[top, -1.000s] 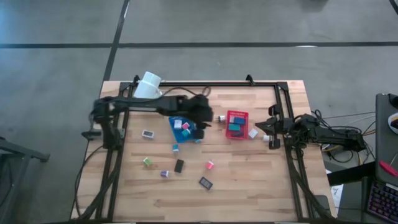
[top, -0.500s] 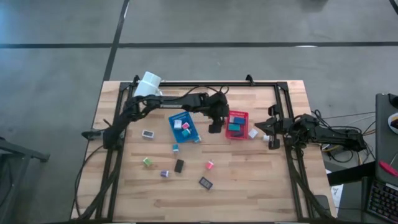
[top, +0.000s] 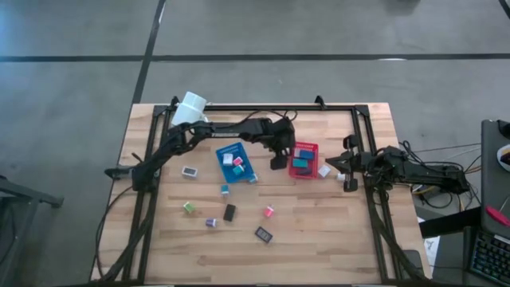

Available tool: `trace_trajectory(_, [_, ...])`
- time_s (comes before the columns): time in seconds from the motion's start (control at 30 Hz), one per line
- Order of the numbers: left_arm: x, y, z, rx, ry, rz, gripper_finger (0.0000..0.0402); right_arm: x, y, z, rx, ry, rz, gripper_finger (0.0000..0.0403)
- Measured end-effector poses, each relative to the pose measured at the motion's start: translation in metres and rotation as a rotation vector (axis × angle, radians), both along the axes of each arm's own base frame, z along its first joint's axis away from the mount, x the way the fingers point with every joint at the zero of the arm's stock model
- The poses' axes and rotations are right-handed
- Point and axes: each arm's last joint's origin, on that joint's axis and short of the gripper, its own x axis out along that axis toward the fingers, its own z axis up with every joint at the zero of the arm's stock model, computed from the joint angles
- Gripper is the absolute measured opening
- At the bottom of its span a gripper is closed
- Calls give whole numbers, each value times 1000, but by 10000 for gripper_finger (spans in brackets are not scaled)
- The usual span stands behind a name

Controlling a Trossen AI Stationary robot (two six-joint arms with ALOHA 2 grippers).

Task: Pick & Place Office items
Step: Put the top black and white charger adapter into the blue bin

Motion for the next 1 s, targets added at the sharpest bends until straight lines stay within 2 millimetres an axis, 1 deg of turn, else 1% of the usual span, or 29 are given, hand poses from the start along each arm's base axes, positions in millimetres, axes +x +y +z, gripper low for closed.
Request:
trace_trajectory(0.13, [-3,14,-5,0,10,29,302,0,0,0,4,0,1,8])
trace_trajectory(0.27, [-5,19,-11,-52,6,1,300,0,0,0,4,-1,1,8])
trace_trajectory(0.37, [-4,19,-18,-98,7,-27,299,0,0,0,4,-1,1,8])
trace_trajectory(0.63, [-4,20,-29,-103,29,-30,298,0,0,0,4,-1,1,8])
trace_trajectory(0.87, [-3,23,-31,-101,27,-27,297,0,0,0,4,-1,0,8])
trace_trajectory(1.0, [-3,23,-32,-99,24,-29,288,0,0,0,4,-3,0,8])
